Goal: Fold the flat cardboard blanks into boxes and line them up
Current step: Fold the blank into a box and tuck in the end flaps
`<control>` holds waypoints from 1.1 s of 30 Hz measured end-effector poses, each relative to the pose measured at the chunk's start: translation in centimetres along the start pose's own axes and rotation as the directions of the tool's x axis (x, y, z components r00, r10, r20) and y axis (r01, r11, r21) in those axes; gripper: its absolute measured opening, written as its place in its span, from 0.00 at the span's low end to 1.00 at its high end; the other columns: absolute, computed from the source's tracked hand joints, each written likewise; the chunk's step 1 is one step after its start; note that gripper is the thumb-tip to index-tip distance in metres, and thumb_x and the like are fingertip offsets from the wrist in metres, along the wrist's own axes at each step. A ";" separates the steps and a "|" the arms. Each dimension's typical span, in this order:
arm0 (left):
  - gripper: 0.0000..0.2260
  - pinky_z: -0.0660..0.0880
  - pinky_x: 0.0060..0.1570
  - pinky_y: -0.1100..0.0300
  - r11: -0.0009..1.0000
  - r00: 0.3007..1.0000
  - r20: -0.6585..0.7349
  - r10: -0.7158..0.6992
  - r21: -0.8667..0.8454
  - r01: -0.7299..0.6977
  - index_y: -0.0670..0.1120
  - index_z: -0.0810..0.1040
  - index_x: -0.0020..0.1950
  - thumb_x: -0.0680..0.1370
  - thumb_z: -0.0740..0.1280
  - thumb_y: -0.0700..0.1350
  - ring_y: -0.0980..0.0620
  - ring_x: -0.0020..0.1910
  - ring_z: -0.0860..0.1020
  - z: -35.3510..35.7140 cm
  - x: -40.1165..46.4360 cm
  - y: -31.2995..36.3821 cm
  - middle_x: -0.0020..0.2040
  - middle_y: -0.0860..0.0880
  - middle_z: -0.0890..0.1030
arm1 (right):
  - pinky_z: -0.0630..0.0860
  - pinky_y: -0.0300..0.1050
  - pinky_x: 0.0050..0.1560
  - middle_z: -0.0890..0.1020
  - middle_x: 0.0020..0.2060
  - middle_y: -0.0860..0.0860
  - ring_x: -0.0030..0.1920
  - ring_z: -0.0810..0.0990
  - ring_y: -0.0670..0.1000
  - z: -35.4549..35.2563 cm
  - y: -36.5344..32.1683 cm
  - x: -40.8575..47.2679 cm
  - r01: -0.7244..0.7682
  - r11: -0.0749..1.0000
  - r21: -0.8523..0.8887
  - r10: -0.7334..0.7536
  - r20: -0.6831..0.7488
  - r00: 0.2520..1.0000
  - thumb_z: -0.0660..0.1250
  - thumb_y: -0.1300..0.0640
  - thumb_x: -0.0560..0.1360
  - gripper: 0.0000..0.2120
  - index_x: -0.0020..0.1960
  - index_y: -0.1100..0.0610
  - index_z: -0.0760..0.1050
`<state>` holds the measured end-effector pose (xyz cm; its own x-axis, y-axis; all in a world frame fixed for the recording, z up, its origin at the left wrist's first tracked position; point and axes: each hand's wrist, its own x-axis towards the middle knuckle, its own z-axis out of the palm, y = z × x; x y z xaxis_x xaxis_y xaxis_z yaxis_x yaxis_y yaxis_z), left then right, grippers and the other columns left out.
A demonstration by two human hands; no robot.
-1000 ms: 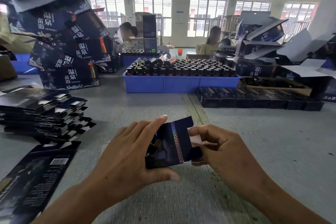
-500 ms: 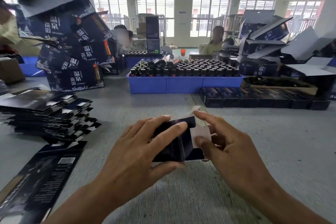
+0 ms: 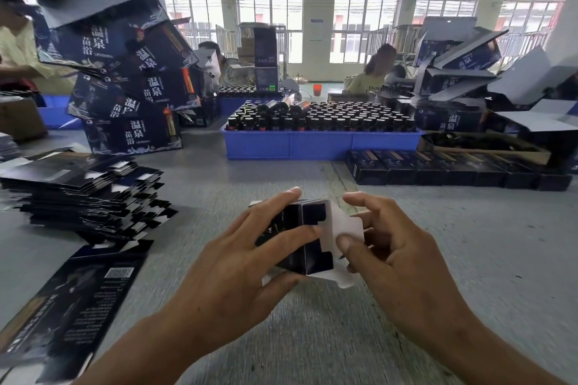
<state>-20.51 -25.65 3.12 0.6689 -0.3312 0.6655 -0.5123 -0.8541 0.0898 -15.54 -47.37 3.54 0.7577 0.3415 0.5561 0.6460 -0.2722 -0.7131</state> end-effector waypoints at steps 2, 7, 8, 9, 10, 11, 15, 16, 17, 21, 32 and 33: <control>0.26 0.79 0.57 0.52 0.999 1.000 -0.020 0.010 -0.031 -0.011 0.56 0.72 0.68 0.71 0.74 0.49 0.47 0.67 0.75 0.0 -0.1 0.0 0.76 0.51 0.67 | 0.79 0.30 0.41 0.80 0.52 0.31 0.47 0.83 0.39 0.0 0.1 -0.1 -0.004 1.000 0.005 0.004 -0.011 1.000 0.70 0.57 0.77 0.29 0.59 0.23 0.66; 0.28 0.79 0.57 0.52 0.998 1.000 -0.030 0.009 -0.064 -0.011 0.55 0.73 0.67 0.70 0.79 0.45 0.48 0.67 0.76 0.1 0.0 0.1 0.75 0.52 0.67 | 0.77 0.28 0.42 0.82 0.49 0.37 0.48 0.83 0.39 -0.2 -0.1 -0.2 0.000 1.000 -0.016 0.000 -0.009 1.000 0.70 0.57 0.77 0.31 0.67 0.25 0.64; 0.28 0.80 0.57 0.51 0.998 1.000 -0.031 0.003 -0.069 -0.006 0.55 0.74 0.67 0.70 0.79 0.44 0.48 0.67 0.76 0.2 0.0 0.1 0.75 0.52 0.67 | 0.76 0.28 0.42 0.82 0.49 0.36 0.48 0.82 0.38 -0.2 -0.2 -0.2 0.009 0.999 -0.040 -0.009 -0.006 1.000 0.70 0.56 0.77 0.30 0.66 0.24 0.65; 0.27 0.81 0.56 0.50 0.997 0.999 -0.035 -0.002 -0.075 -0.001 0.54 0.74 0.66 0.70 0.79 0.44 0.47 0.67 0.75 0.2 0.0 0.1 0.75 0.52 0.68 | 0.76 0.28 0.43 0.81 0.50 0.35 0.50 0.81 0.38 -0.2 -0.4 -0.3 0.019 0.998 -0.065 -0.019 0.000 1.000 0.70 0.55 0.77 0.29 0.64 0.24 0.66; 0.25 0.81 0.55 0.50 0.997 0.999 -0.038 -0.005 -0.077 0.002 0.54 0.75 0.66 0.71 0.77 0.45 0.47 0.67 0.75 0.2 -0.1 0.1 0.75 0.51 0.68 | 0.76 0.28 0.44 0.80 0.51 0.33 0.50 0.81 0.38 -0.2 -0.5 -0.3 0.030 0.996 -0.087 -0.030 0.005 1.000 0.69 0.55 0.77 0.27 0.62 0.24 0.67; 0.24 0.81 0.55 0.50 0.997 0.999 -0.040 -0.007 -0.072 0.004 0.54 0.75 0.66 0.71 0.76 0.46 0.47 0.67 0.75 0.2 -0.1 0.2 0.74 0.51 0.68 | 0.76 0.29 0.45 0.79 0.52 0.32 0.51 0.80 0.39 -0.2 -0.5 -0.3 0.044 0.993 -0.107 -0.043 0.006 0.999 0.69 0.55 0.77 0.26 0.60 0.25 0.69; 0.22 0.79 0.56 0.55 0.999 0.999 -0.042 -0.011 -0.044 0.010 0.54 0.74 0.65 0.71 0.73 0.48 0.47 0.65 0.76 0.3 -0.1 0.4 0.74 0.50 0.69 | 0.75 0.28 0.47 0.82 0.51 0.34 0.51 0.81 0.39 -0.1 -0.5 -0.3 0.091 0.980 -0.176 -0.094 -0.010 0.996 0.69 0.60 0.79 0.20 0.61 0.36 0.76; 0.23 0.78 0.55 0.58 0.999 0.999 -0.042 -0.014 -0.035 0.012 0.54 0.73 0.65 0.71 0.73 0.47 0.48 0.65 0.76 0.3 -0.2 0.5 0.74 0.51 0.68 | 0.75 0.28 0.48 0.82 0.52 0.35 0.52 0.81 0.40 -0.2 -0.4 -0.2 0.104 0.976 -0.192 -0.108 -0.009 0.994 0.69 0.61 0.79 0.19 0.62 0.40 0.78; 0.24 0.76 0.55 0.60 1.000 0.999 -0.042 -0.017 -0.024 0.016 0.55 0.72 0.65 0.70 0.74 0.47 0.48 0.64 0.76 0.3 -0.1 0.5 0.74 0.51 0.68 | 0.75 0.28 0.49 0.82 0.53 0.36 0.53 0.80 0.40 -0.2 -0.4 -0.2 0.112 0.973 -0.202 -0.115 -0.006 0.993 0.69 0.62 0.79 0.18 0.63 0.43 0.79; 0.28 0.77 0.52 0.60 1.000 0.999 -0.032 -0.005 0.024 0.006 0.56 0.70 0.69 0.70 0.74 0.49 0.48 0.64 0.75 0.3 -0.2 0.6 0.74 0.50 0.66 | 0.74 0.27 0.50 0.82 0.53 0.38 0.55 0.79 0.39 -0.2 -0.4 -0.2 0.142 0.967 -0.213 -0.144 0.007 0.990 0.69 0.63 0.79 0.17 0.63 0.47 0.80; 0.28 0.81 0.54 0.53 0.998 0.998 -0.038 -0.047 -0.045 0.045 0.55 0.73 0.71 0.72 0.75 0.46 0.49 0.68 0.73 0.3 -0.6 -0.5 0.74 0.51 0.64 | 0.69 0.23 0.57 0.69 0.64 0.26 0.60 0.74 0.33 -0.6 -0.8 -0.2 0.096 0.977 -0.192 -0.046 0.250 0.967 0.70 0.29 0.63 0.37 0.70 0.30 0.64; 0.27 0.81 0.54 0.53 0.998 0.998 -0.042 -0.040 -0.046 0.038 0.55 0.73 0.71 0.72 0.74 0.47 0.49 0.67 0.73 0.3 -0.6 -0.4 0.74 0.51 0.64 | 0.72 0.25 0.56 0.70 0.63 0.27 0.59 0.75 0.34 -0.6 -0.7 -0.1 0.094 0.979 -0.180 -0.048 0.242 0.969 0.71 0.30 0.63 0.37 0.70 0.30 0.65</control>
<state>-20.50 -25.22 2.46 0.6657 -0.2795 0.6919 -0.5106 -0.8468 0.1492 -16.06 -47.76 4.25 0.6810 0.5615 0.4701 0.7200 -0.3966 -0.5695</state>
